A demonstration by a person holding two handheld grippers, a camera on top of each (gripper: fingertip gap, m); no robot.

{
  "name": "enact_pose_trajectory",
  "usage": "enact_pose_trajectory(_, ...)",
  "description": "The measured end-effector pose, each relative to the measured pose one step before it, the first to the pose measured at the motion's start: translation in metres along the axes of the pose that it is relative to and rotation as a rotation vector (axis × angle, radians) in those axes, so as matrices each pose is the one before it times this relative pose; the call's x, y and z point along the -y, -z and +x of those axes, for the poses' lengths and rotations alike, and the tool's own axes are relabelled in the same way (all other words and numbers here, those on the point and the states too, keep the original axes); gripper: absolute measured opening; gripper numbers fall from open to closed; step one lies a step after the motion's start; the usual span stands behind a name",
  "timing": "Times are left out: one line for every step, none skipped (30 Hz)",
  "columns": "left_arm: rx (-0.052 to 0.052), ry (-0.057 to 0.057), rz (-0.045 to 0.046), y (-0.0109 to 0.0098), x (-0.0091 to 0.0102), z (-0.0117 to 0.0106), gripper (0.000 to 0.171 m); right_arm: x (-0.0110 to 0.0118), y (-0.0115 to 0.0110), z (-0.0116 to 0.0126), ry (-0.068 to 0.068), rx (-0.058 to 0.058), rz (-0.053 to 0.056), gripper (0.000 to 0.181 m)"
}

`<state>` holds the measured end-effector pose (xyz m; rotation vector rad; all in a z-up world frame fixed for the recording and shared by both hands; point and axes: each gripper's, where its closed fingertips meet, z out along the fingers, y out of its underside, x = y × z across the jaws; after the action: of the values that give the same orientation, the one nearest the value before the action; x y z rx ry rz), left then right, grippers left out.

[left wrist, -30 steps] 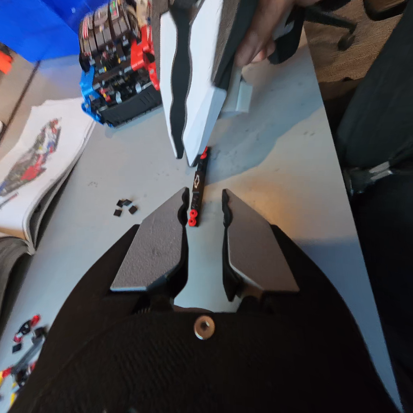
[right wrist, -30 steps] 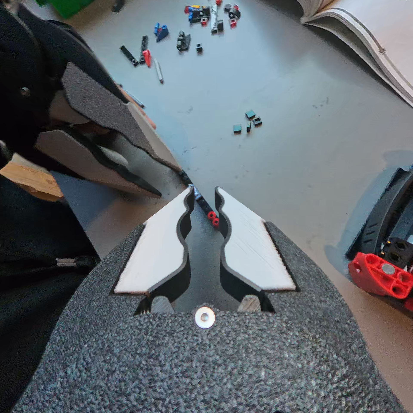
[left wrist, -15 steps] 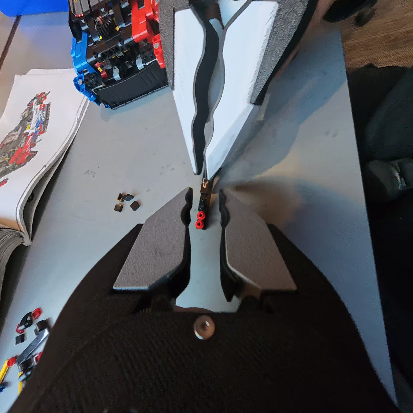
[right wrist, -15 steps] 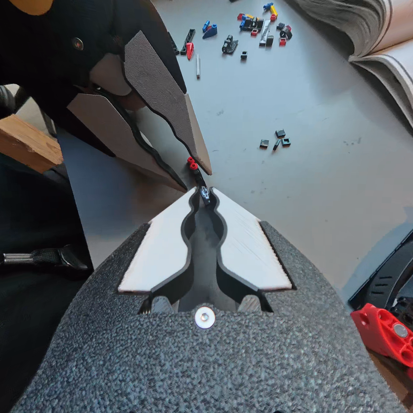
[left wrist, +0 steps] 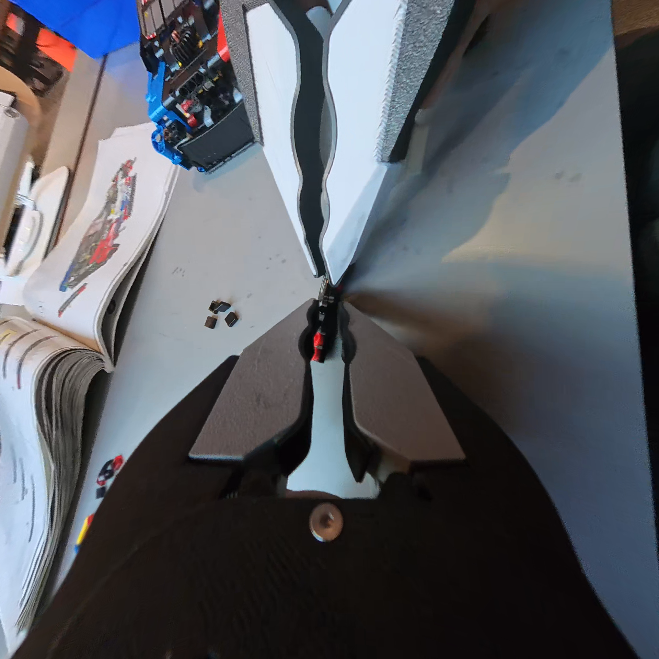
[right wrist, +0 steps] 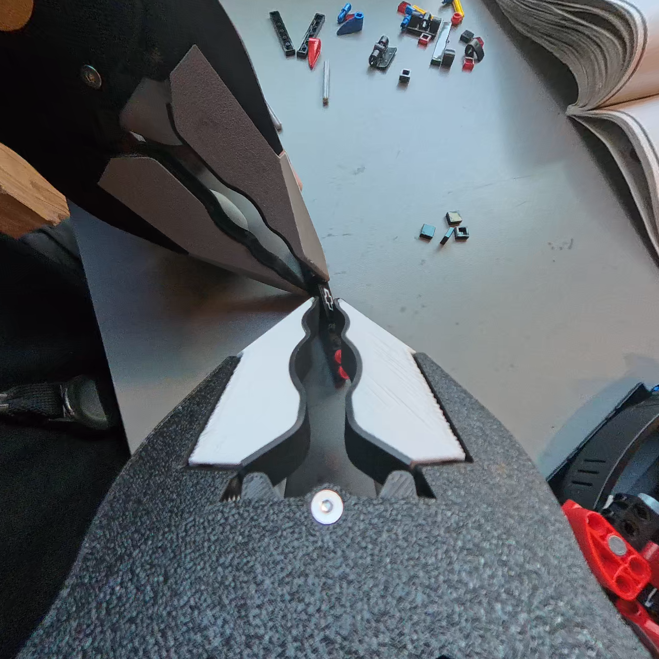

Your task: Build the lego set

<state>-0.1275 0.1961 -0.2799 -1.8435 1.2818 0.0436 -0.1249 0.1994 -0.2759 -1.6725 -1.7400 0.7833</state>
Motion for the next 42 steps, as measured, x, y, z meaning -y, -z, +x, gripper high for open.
enact_pose_trajectory(0.0177, -0.0054, 0.00563, 0.00003, 0.00010, -0.00008, 0.007, 0.00013, -0.00002, 0.00006, 0.0243, -0.0126, 0.0013, 0.006)
enact_pose_trajectory(0.0102, -0.0006, 0.00016, 0.00006, -0.00004, -0.00004, 0.007, 0.00019, 0.00004, 0.00011, 0.0238, -0.0139, 0.0011, 0.006)
enact_pose_trajectory(0.0051, 0.0000, -0.00240, 0.00001, -0.00009, 0.00001, 0.007, 0.00014, -0.00002, -0.00005, 0.0190, -0.0130, 0.0005, 0.006)
enact_pose_trajectory(0.0030, 0.0020, -0.00143, 0.00002, -0.00004, -0.00018, 0.007, 0.00009, 0.00005, -0.00008, 0.0149, -0.0128, -0.0001, 0.006)
enact_pose_trajectory(0.0056, 0.0023, -0.00228, -0.00005, -0.00014, -0.00025, 0.007, 0.00004, 0.00002, 0.00003, 0.0136, -0.0135, -0.0001, 0.006)
enact_pose_trajectory(0.0096, 0.0020, -0.00465, 0.00000, -0.00017, -0.00039, 0.007, 0.00016, 0.00003, -0.00004, 0.0158, -0.0148, -0.0004, 0.005)
enact_pose_trajectory(0.0103, 0.0054, -0.00640, 0.00022, -0.00036, -0.00047, 0.007, 0.00015, 0.00005, -0.00040, 0.0181, -0.0132, -0.0006, 0.005)
enact_pose_trajectory(0.0168, 0.0084, -0.00981, 0.00029, -0.00102, -0.00142, 0.008, 0.00017, -0.00008, -0.00083, 0.0181, -0.0102, -0.0013, 0.005)
enact_pose_trajectory(0.0213, 0.0078, -0.00423, 0.00077, -0.00060, -0.00230, 0.012, 0.00015, 0.00000, -0.00068, 0.0170, -0.0104, -0.0011, 0.005)
enact_pose_trajectory(0.0044, 0.0073, -0.00138, 0.00097, -0.00041, -0.00033, 0.013, 0.00013, -0.00003, -0.00047, 0.0141, -0.0098, -0.0009, 0.005)
enact_pose_trajectory(-0.0181, 0.0023, -0.00531, 0.00070, -0.00115, 0.00274, 0.007, 0.00006, -0.00006, -0.00021, 0.0116, -0.0095, -0.0010, 0.005)
enact_pose_trajectory(-0.0014, -0.0006, -0.00086, 0.00030, -0.00031, 0.00060, 0.007, 0.00005, 0.00008, -0.00010, 0.0108, -0.0091, -0.0009, 0.005)
enact_pose_trajectory(0.0013, -0.0001, -0.00124, 0.00024, -0.00014, 0.00025, 0.006, 0.00001, -0.00009, -0.00008, 0.0118, -0.0098, -0.0010, 0.005)
enact_pose_trajectory(0.0000, 0.0038, -0.00219, 0.00024, -0.00010, 0.00021, 0.006, 0.00001, 0.00012, -0.00007, 0.0138, -0.0109, -0.0008, 0.005)
enact_pose_trajectory(-0.0027, 0.0074, -0.00230, 0.00043, -0.00007, 0.00053, 0.006, 0.00011, 0.00006, -0.00040, 0.0161, -0.0113, -0.0002, 0.005)
enact_pose_trajectory(-0.0048, 0.0086, -0.00055, 0.00091, 0.00007, 0.00070, 0.005, 0.00030, 0.00025, -0.00045, 0.0176, -0.0107, 0.0009, 0.005)
enact_pose_trajectory(-0.0081, 0.0112, -0.00096, 0.00105, -0.00020, 0.00119, 0.006, 0.00029, 0.00026, -0.00032, 0.0154, -0.0107, 0.0016, 0.004)
enact_pose_trajectory(-0.0032, 0.0166, -0.00342, 0.00117, -0.00071, 0.00018, 0.008, 0.00051, 0.00051, 0.00008, 0.0111, -0.0114, 0.0028, 0.004)
enact_pose_trajectory(0.0030, 0.0203, -0.00049, 0.00174, -0.00037, -0.00126, 0.014, 0.00088, 0.00071, 0.00012, 0.0075, -0.0085, 0.0065, 0.003)
enact_pose_trajectory(-0.0026, 0.0184, 0.00038, 0.00219, -0.00050, -0.00079, 0.018, 0.00110, 0.00112, -0.00009, 0.0029, -0.0036, 0.0097, 0.003)
enact_pose_trajectory(-0.0020, 0.0141, 0.00147, 0.00271, -0.00046, -0.00081, 0.019, 0.00086, 0.00156, 0.00031, -0.0035, -0.0017, 0.0094, 0.003)
enact_pose_trajectory(0.0098, 0.0114, 0.00152, 0.00282, -0.00049, -0.00235, 0.021, 0.00041, 0.00170, 0.00041, -0.0098, -0.0001, 0.0082, 0.003)
enact_pose_trajectory(0.0131, 0.0117, -0.00136, 0.00290, -0.00109, -0.00261, 0.022, 0.00030, 0.00218, 0.00035, -0.0137, 0.0024, 0.0094, 0.005)
enact_pose_trajectory(0.0058, 0.0146, -0.00467, 0.00244, -0.00164, -0.00136, 0.024, 0.00028, 0.00236, 0.00014, -0.0159, 0.0044, 0.0097, 0.006)
enact_pose_trajectory(0.0035, 0.0169, -0.00676, 0.00214, -0.00197, -0.00090, 0.025, -0.00009, 0.00268, 0.00033, -0.0193, 0.0049, 0.0084, 0.008)
enact_pose_trajectory(0.0023, 0.0163, -0.00664, 0.00172, -0.00227, -0.00049, 0.026, -0.00039, 0.00289, 0.00083, -0.0219, 0.0034, 0.0079, 0.009)
enact_pose_trajectory(-0.0005, 0.0138, -0.00752, 0.00163, -0.00234, 0.00004, 0.028, -0.00096, 0.00288, 0.00143, -0.0205, 0.0020, 0.0061, 0.010)
enact_pose_trajectory(0.0016, 0.0107, -0.00894, 0.00147, -0.00240, -0.00015, 0.029, -0.00187, 0.00307, 0.00229, -0.0173, -0.0023, 0.0009, 0.011)
enact_pose_trajectory(0.0049, 0.0090, -0.00728, 0.00143, -0.00197, -0.00076, 0.029, -0.00252, 0.00305, 0.00327, -0.0150, -0.0064, -0.0020, 0.011)
enact_pose_trajectory(0.0019, 0.0087, -0.00416, 0.00128, -0.00143, -0.00058, 0.029, -0.00249, 0.00309, 0.00348, -0.0145, -0.0061, 0.0004, 0.012)
enact_pose_trajectory(-0.0032, 0.0111, -0.00303, 0.00079, -0.00147, 0.00001, 0.029, -0.00222, 0.00295, 0.00319, -0.0168, -0.0018, 0.0019, 0.014)
enact_pose_trajectory(-0.0044, 0.0140, -0.00847, 0.00011, -0.00232, -0.00055, 0.030, -0.00245, 0.00257, 0.00274, -0.0195, 0.0033, -0.0002, 0.015)
enact_pose_trajectory(-0.0022, 0.0149, -0.01316, -0.00035, -0.00300, -0.00122, 0.031, -0.00280, 0.00199, 0.00231, -0.0205, 0.0073, -0.0037, 0.018)
enact_pose_trajectory(-0.0060, 0.0123, -0.01203, -0.00053, -0.00269, -0.00089, 0.033, -0.00302, 0.00137, 0.00091, -0.0178, 0.0157, -0.0067, 0.022)
enact_pose_trajectory(-0.0075, 0.0107, -0.00069, 0.00005, -0.00042, -0.00069, 0.033, -0.00328, 0.00095, -0.00033, -0.0114, 0.0208, -0.0098, 0.022)
enact_pose_trajectory(-0.0033, 0.0057, -0.00477, -0.00008, -0.00035, -0.00123, 0.033, -0.00287, 0.00066, 0.00062, -0.0046, 0.0102, -0.0103, 0.023)
enact_pose_trajectory(-0.0001, 0.0002, -0.00652, -0.00049, -0.00038, -0.00150, 0.033, -0.00187, 0.00053, 0.00160, 0.0026, 0.0001, -0.0065, 0.023)
enact_pose_trajectory(-0.0043, -0.0041, -0.00672, -0.00065, -0.00013, -0.00070, 0.034, -0.00049, 0.00026, 0.00015, 0.0080, 0.0065, -0.0023, 0.023)
enact_pose_trajectory(-0.0096, -0.0040, -0.00274, -0.00069, 0.00080, 0.00037, 0.034, 0.00023, -0.00023, -0.00061, 0.0080, 0.0113, -0.0013, 0.023)
enact_pose_trajectory(-0.0068, -0.0025, -0.00166, -0.00078, 0.00112, 0.00004, 0.034, 0.00075, -0.00041, -0.00002, 0.0074, 0.0078, 0.0006, 0.023)
enact_pose_trajectory(-0.0045, -0.0021, -0.00204, -0.00108, 0.00114, -0.00018, 0.035, 0.00086, -0.00064, -0.00025, 0.0083, 0.0090, 0.0024, 0.023)
enact_pose_trajectory(-0.0053, -0.0035, -0.00392, -0.00127, 0.00085, 0.00000, 0.036, 0.00016, -0.00083, -0.00057, 0.0070, 0.0122, 0.0005, 0.023)
